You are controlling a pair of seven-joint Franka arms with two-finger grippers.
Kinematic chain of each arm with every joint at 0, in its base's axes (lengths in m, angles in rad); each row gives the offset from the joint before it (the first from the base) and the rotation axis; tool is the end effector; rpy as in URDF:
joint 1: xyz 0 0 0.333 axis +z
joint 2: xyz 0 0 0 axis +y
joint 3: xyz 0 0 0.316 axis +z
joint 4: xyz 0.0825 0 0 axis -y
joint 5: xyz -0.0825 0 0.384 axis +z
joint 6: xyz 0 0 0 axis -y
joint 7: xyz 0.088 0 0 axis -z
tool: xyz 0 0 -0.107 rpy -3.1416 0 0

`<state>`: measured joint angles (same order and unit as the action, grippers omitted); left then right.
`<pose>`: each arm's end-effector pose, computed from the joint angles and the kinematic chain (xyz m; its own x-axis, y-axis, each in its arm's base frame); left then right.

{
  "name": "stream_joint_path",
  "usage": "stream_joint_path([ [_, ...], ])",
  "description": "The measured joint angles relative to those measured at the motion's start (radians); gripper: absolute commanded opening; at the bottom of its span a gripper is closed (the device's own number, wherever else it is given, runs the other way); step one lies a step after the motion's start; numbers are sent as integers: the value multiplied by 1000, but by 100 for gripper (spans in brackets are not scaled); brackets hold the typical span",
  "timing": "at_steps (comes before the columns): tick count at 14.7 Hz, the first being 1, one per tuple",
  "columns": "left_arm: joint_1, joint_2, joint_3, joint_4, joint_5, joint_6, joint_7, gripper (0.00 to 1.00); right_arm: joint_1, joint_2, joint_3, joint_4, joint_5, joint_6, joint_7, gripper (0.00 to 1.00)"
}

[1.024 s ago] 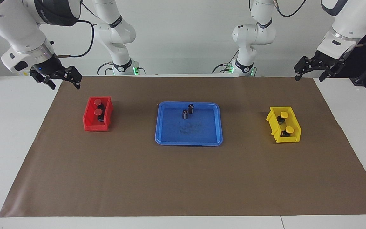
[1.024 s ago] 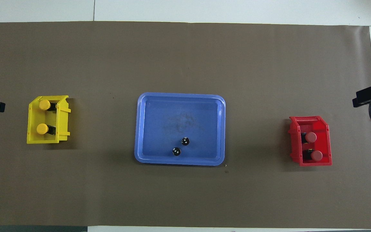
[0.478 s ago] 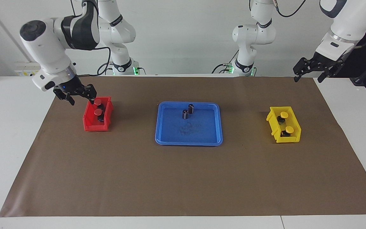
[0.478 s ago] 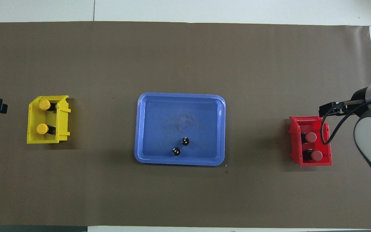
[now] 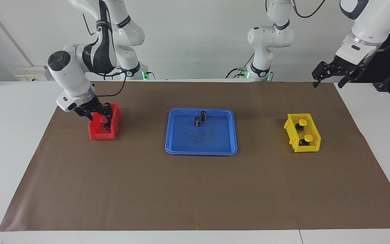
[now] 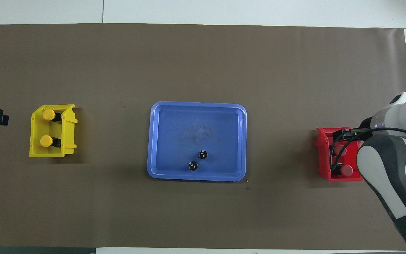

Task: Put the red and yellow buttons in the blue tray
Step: 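Reach the right gripper into the red bin and grasp a red button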

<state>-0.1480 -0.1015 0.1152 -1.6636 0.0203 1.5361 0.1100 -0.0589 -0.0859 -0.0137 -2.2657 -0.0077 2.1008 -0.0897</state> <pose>0.5186 -0.0116 0.6319 0.9894 -0.1425 -0.0275 -0.1427 -0.9898 -0.0057 0.4952 -0.0364 0.3893 0.9966 0.0214 -0.0791 0.0213 -0.9998 -0.0019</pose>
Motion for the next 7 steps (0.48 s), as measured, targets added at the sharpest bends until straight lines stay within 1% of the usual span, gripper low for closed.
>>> stream_joint_path([
  [7,0,-18,0,-33,0,21,0,100,-14,-2,-2,-54,0,45,-1,69],
])
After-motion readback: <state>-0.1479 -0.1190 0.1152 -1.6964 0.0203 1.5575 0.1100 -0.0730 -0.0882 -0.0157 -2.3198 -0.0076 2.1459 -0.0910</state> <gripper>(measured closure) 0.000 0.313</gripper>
